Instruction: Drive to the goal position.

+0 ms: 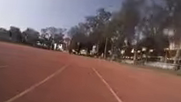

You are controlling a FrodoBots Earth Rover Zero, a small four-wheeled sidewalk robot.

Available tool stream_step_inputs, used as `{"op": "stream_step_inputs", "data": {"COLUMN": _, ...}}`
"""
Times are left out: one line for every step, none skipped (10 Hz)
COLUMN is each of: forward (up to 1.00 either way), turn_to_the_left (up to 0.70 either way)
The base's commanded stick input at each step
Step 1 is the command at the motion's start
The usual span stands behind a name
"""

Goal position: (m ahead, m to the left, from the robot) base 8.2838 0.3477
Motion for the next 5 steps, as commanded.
{"op": "stream_step_inputs", "data": {"forward": 0.7, "turn_to_the_left": 0.0}}
{"op": "stream_step_inputs", "data": {"forward": 0.7, "turn_to_the_left": 0.0}}
{"op": "stream_step_inputs", "data": {"forward": 0.7, "turn_to_the_left": 0.0}}
{"op": "stream_step_inputs", "data": {"forward": 0.7, "turn_to_the_left": 0.0}}
{"op": "stream_step_inputs", "data": {"forward": 0.7, "turn_to_the_left": 0.0}}
